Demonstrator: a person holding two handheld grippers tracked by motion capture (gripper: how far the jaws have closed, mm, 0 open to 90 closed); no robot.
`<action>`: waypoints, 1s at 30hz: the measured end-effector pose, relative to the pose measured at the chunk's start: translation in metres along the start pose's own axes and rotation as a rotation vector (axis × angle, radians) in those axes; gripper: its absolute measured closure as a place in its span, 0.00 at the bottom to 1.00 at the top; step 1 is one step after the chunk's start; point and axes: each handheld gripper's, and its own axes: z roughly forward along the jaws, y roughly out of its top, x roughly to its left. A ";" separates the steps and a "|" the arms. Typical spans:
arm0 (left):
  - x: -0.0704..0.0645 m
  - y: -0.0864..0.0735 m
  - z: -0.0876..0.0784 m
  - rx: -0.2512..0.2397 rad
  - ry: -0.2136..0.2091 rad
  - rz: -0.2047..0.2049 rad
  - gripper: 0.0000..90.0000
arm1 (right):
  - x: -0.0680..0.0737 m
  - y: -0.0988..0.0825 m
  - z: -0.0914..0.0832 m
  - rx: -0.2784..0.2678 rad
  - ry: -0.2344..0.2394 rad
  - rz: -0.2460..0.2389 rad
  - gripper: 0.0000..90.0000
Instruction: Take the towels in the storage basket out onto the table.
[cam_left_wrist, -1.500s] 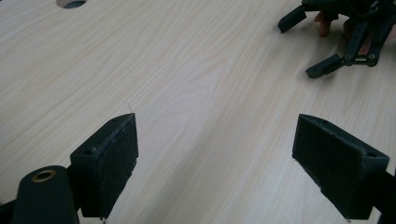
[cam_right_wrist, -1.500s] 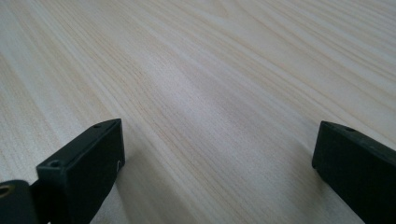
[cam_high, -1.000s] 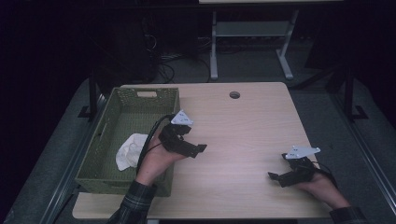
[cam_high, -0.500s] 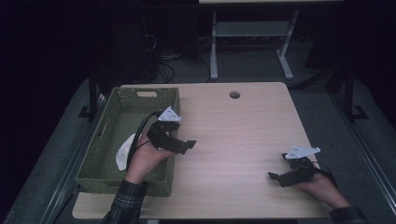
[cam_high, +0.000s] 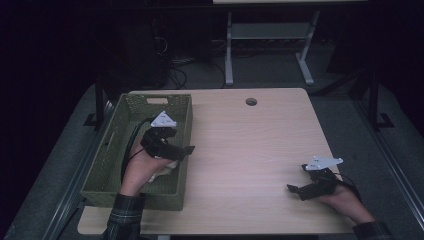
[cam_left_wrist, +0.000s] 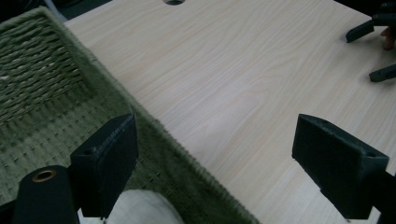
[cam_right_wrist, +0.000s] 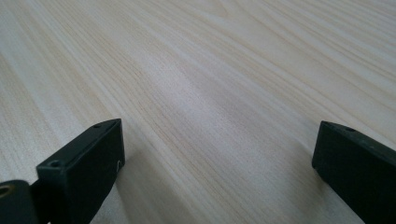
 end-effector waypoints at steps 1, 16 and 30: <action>0.001 -0.001 -0.001 -0.004 0.004 -0.007 0.15 | 0.000 0.000 0.000 0.001 0.000 0.001 0.02; 0.026 -0.018 -0.025 -0.003 0.087 -0.036 0.15 | 0.000 0.000 0.000 0.002 -0.001 -0.002 0.02; 0.044 -0.037 -0.025 0.032 0.108 -0.020 0.15 | 0.000 0.000 0.000 0.001 0.000 0.002 0.02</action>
